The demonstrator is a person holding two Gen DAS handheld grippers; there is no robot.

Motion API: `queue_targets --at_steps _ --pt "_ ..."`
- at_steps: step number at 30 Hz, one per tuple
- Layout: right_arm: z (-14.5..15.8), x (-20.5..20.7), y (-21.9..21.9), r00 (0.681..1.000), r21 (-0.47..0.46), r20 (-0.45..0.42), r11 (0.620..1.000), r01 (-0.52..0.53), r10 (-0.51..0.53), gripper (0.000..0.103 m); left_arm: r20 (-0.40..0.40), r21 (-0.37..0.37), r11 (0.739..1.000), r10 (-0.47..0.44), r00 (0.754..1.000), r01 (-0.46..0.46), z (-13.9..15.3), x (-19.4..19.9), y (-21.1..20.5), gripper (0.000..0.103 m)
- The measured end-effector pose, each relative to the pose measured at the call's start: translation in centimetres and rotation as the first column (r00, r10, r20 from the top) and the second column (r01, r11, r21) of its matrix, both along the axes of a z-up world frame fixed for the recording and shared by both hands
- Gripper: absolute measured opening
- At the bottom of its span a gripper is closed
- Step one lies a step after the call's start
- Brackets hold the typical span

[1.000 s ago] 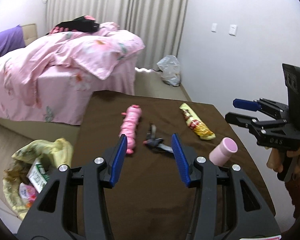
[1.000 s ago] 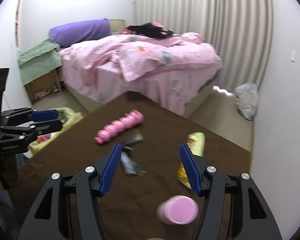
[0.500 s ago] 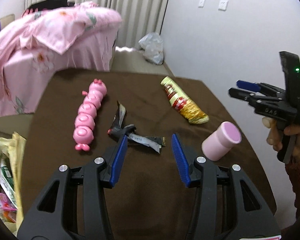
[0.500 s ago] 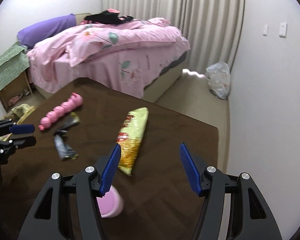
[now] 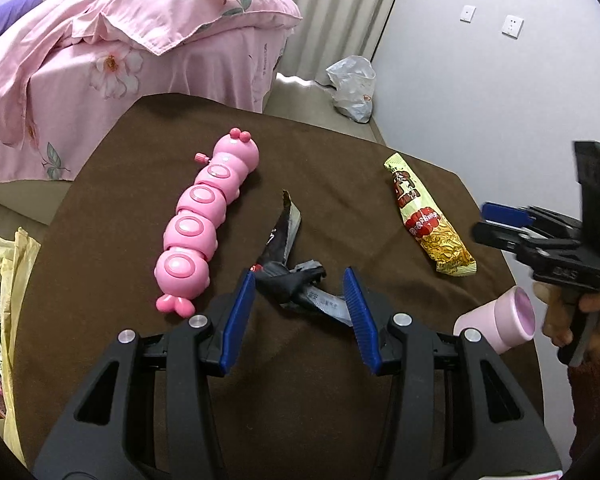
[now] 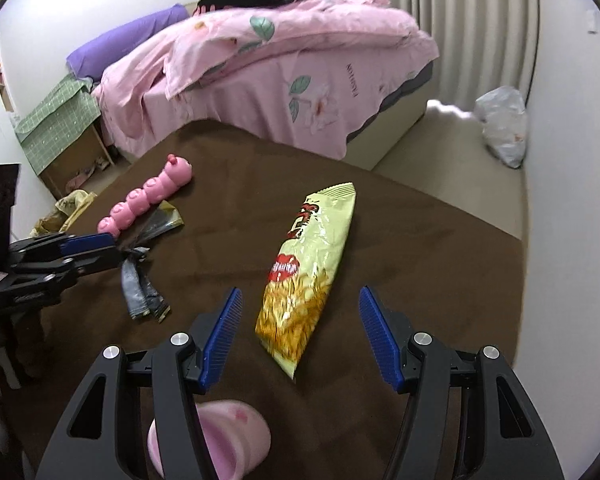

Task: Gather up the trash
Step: 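Grasp the yellow chip bag with the right tool while the left tool grasps the black wrapper, then carry the chip bag and black wrapper into the yellow trash bag and open both tools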

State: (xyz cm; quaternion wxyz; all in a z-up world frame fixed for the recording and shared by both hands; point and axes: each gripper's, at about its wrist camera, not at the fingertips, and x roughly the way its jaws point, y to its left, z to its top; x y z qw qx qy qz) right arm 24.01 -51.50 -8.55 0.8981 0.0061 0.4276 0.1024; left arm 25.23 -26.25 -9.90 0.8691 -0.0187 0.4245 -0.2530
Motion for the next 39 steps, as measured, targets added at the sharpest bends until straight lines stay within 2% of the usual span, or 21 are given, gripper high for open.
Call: queue_targets --at_steps 2,7,10,13,15,25,29,33,39 --pt "-0.7 1.1 0.0 0.999 0.015 -0.033 1.000 -0.011 0.012 0.057 -0.005 -0.001 1.000 -0.002 1.000 0.002 0.1 -0.1 0.1 0.044" --pt "-2.1 3.0 -0.7 0.996 0.070 -0.083 0.998 -0.005 0.011 0.045 -0.019 0.002 1.000 -0.004 1.000 0.004 -0.2 0.1 0.1 0.044" --pt "-3.1 3.5 -0.9 0.994 0.108 -0.111 0.994 -0.005 0.017 0.043 -0.024 -0.002 1.000 -0.001 1.000 0.001 -0.4 0.2 -0.1 0.044" --pt "-3.4 3.3 -1.0 0.994 0.141 -0.106 0.990 -0.008 0.023 0.031 -0.028 -0.008 1.000 0.000 1.000 0.000 -0.7 0.5 -0.3 0.044" --pt "-3.3 3.1 -1.1 0.995 0.141 -0.099 0.990 -0.003 0.017 0.028 -0.025 -0.001 1.000 0.003 1.000 -0.003 -0.8 0.6 -0.4 0.044" --pt "1.3 -1.3 -2.8 0.997 0.091 0.025 0.993 0.070 -0.073 0.028 -0.050 0.028 0.998 0.063 0.997 -0.062 -1.7 2.3 -1.3 0.044" --pt "3.7 -3.3 -2.5 0.993 0.079 0.074 0.993 0.083 -0.088 0.028 -0.074 -0.001 0.999 0.037 0.997 -0.037 -1.4 2.1 -1.4 0.038" --pt "5.6 -5.5 -0.8 0.991 0.079 0.118 0.996 0.051 -0.060 0.028 -0.045 -0.011 1.000 0.007 0.999 -0.007 0.0 0.6 -0.6 0.036" --pt "7.6 -7.7 2.6 0.987 0.069 0.162 0.998 -0.008 -0.004 0.028 0.029 -0.032 0.999 0.003 1.000 -0.002 3.8 -2.4 2.5 0.036"
